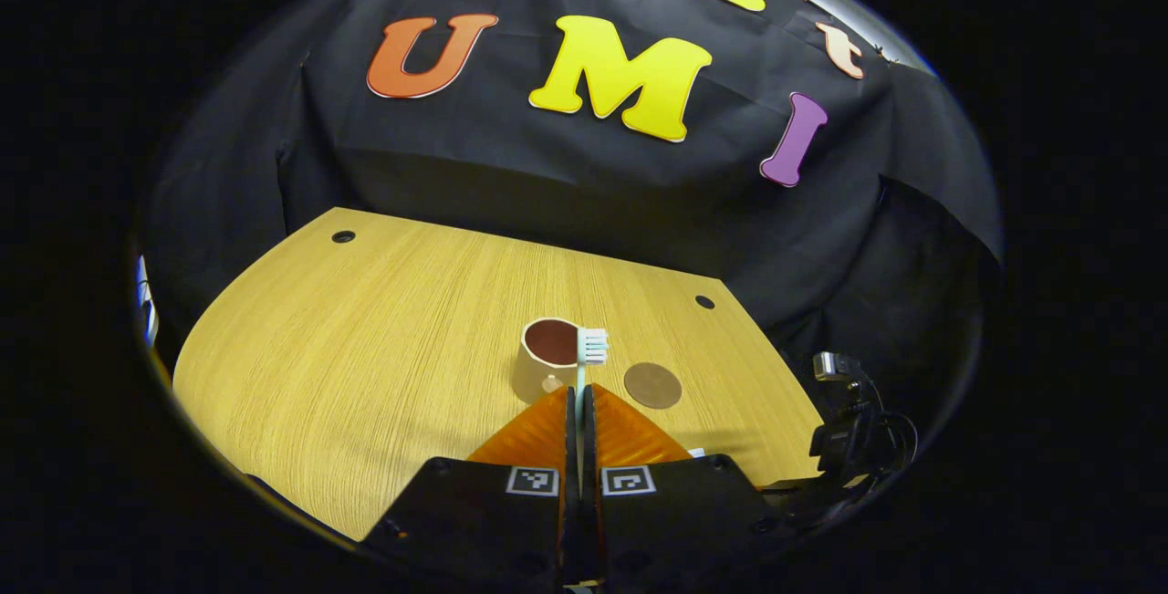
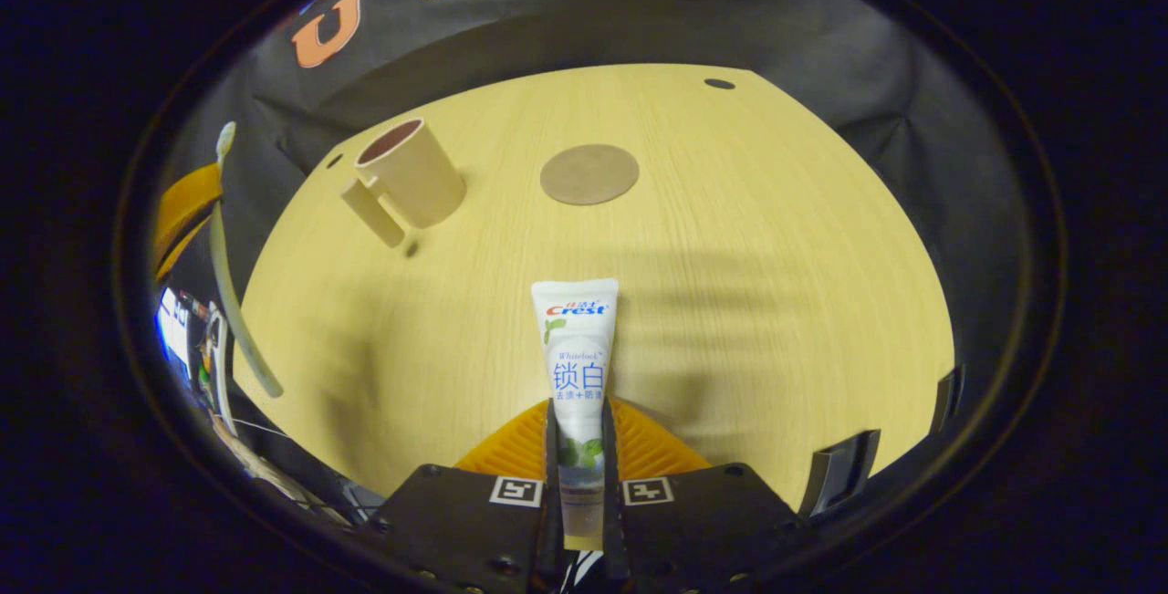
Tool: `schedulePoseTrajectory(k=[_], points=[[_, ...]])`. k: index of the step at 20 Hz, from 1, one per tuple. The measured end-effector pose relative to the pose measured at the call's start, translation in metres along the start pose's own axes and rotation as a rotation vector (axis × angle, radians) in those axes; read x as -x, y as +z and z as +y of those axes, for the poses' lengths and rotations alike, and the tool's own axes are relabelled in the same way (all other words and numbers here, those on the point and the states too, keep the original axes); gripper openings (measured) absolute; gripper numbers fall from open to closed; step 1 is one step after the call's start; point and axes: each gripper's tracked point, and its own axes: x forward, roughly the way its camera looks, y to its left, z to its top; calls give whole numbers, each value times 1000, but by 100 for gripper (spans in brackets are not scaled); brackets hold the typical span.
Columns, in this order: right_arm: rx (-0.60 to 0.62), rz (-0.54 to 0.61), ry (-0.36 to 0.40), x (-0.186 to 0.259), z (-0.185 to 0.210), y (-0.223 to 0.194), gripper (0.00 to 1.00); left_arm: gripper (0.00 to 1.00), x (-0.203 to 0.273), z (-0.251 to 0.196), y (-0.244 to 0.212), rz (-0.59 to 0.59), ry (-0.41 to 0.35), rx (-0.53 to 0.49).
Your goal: Put the toothbrush and toothpaste on the desktop into the cup, then pick up the cup and place it on the coaster on the desktop.
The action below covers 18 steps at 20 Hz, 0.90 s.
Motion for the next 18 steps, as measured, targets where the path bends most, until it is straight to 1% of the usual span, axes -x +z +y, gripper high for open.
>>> schedulePoseTrajectory(k=[4, 5, 6, 10, 13, 18], points=[[7, -89, 35, 32, 5, 23, 17, 3, -24, -1, 42, -106, -24, -6], [8, -110, 40, 41, 5, 29, 15, 3, -30, 0, 53, -132, -30, -6], [10, -133, 43, 49, 5, 35, 17, 3, -36, -1, 64, -158, -37, -6], [17, -203, 49, 73, 5, 54, 17, 3, -62, -12, 103, -278, -66, -12], [11, -223, 49, 81, 1, 63, 17, 3, -81, -18, 128, -356, -77, -30], [16, -216, 23, 78, -9, 61, 17, 3, -114, -14, 135, -400, -53, -59]])
